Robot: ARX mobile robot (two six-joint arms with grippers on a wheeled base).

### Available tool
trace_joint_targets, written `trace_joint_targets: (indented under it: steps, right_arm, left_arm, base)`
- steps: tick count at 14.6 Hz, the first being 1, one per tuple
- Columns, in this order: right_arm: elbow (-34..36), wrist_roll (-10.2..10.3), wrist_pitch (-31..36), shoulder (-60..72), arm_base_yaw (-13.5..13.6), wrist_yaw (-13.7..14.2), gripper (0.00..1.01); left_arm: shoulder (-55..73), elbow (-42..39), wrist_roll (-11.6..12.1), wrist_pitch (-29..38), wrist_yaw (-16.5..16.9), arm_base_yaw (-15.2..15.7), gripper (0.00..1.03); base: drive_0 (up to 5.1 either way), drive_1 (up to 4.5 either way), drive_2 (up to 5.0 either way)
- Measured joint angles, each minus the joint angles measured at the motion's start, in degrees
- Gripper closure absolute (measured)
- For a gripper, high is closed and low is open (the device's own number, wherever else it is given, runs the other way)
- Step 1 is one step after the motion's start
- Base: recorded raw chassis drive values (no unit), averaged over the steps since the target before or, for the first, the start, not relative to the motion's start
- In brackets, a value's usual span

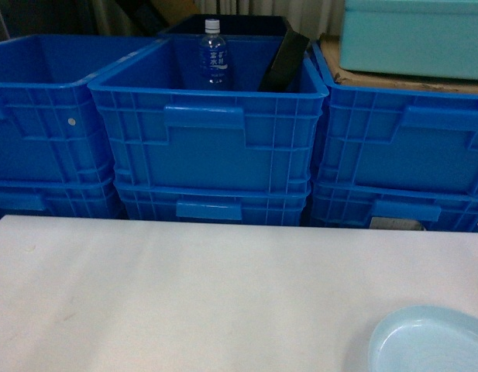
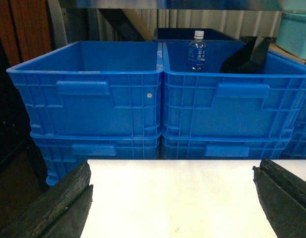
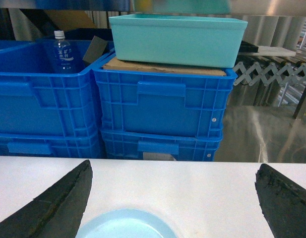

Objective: Place blue tray on left shelf second layer neatly

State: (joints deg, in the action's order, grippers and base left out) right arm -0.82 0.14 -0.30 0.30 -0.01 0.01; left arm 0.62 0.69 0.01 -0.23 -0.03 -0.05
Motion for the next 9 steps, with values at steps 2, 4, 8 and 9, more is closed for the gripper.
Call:
trace_joint_targets:
  steps: [2,4,8,9]
  right_arm:
    - [0.0,0.0,0.0,0.0,0.0,0.0,0.03]
    - [0.0,0.0,0.0,0.0,0.0,0.0,0.03]
    - [0.0,0.0,0.0,0.0,0.0,0.0,0.03]
    - [0.0,0.0,0.0,0.0,0.0,0.0,0.03]
  left_arm:
    - [0.0,0.0,0.0,0.0,0.0,0.0,0.05]
    - [0.0,0.0,0.0,0.0,0.0,0.0,0.05]
    - [0.0,0.0,0.0,0.0,0.0,0.0,0.05]
    - [0.0,0.0,0.0,0.0,0.0,0.0,0.05]
  base:
    - [0.0,0.00,0.0]
    - [0.0,0.00,0.0]
    - [0.0,0.00,0.0]
    - [0.0,0.00,0.0]
